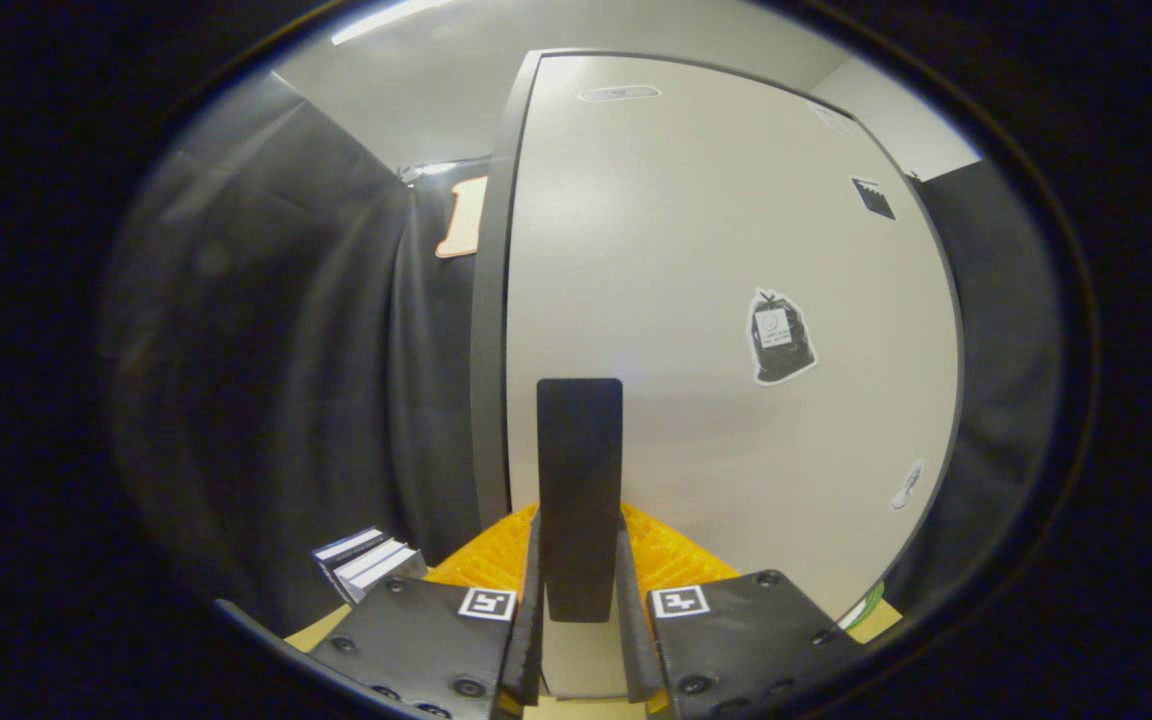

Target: Open the shoe cabinet door, grab the shoes and put them into the shoe cabinet, then close the shoe cabinet door.

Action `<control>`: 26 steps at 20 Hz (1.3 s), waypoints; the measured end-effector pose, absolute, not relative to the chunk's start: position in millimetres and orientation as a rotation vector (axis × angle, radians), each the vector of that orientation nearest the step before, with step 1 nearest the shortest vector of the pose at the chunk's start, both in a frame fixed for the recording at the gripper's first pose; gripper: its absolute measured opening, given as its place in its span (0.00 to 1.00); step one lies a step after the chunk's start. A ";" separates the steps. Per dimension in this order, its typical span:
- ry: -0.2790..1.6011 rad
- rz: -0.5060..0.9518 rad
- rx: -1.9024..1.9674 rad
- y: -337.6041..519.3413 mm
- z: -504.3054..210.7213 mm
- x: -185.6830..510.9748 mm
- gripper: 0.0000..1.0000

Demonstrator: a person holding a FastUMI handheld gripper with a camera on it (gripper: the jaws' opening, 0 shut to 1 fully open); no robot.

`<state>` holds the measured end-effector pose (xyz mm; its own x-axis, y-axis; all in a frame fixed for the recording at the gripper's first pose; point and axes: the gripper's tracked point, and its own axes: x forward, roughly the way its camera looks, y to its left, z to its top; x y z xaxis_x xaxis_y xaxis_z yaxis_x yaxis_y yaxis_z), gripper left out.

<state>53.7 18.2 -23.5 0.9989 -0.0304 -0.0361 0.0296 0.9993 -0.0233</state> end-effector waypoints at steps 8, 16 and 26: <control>0.088 -0.034 0.009 18.6 -26.5 51.8 0.19; 0.086 -0.021 0.017 16.3 -23.3 32.1 0.09; 0.083 -0.055 0.006 -0.3 -20.0 -24.5 0.09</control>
